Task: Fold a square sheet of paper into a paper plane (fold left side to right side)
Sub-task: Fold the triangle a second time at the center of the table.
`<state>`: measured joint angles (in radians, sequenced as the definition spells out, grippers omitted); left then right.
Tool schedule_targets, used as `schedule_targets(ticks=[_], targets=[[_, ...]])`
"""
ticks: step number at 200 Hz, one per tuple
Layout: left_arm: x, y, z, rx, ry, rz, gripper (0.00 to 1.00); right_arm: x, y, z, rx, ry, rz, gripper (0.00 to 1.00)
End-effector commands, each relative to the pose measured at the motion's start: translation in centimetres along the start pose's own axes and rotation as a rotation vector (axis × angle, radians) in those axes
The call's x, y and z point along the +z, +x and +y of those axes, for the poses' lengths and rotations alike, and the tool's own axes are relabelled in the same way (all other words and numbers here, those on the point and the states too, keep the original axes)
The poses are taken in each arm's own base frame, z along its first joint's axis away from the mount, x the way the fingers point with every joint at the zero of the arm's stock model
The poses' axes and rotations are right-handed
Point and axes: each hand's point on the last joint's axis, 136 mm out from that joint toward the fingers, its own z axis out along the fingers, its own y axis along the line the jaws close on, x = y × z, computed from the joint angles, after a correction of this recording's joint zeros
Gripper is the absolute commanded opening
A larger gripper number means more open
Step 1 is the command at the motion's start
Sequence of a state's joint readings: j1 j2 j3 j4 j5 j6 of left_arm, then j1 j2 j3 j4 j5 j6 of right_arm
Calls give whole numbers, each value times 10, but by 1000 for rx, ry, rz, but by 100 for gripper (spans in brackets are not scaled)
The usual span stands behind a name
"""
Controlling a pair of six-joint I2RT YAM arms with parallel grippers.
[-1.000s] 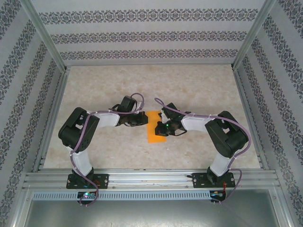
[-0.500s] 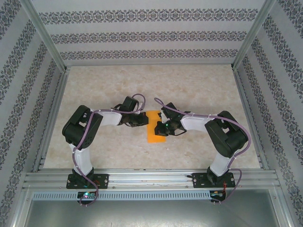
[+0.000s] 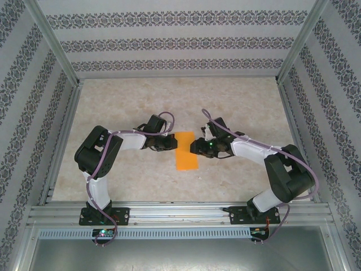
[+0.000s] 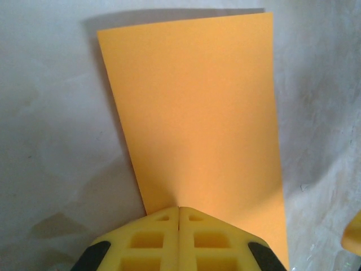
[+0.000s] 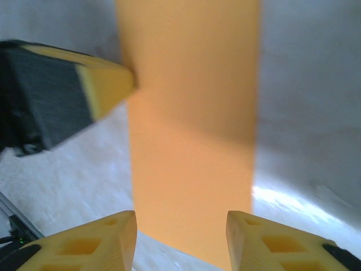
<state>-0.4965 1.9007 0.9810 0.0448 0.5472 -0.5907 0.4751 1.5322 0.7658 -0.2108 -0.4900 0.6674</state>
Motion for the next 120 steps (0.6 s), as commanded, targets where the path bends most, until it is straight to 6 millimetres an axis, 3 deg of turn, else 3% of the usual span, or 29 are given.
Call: schedule_targets(ticks=[1,51,120], targets=[[8,30,28,-23,-123,88,0,0,28,-15,49,3,83,46],[8,34,35,-31,-162,105,0,2,46,-20,90,-7,131,39],[7,38,41,-33,-201,120,0,13,53,-17,106,-1,162,34]])
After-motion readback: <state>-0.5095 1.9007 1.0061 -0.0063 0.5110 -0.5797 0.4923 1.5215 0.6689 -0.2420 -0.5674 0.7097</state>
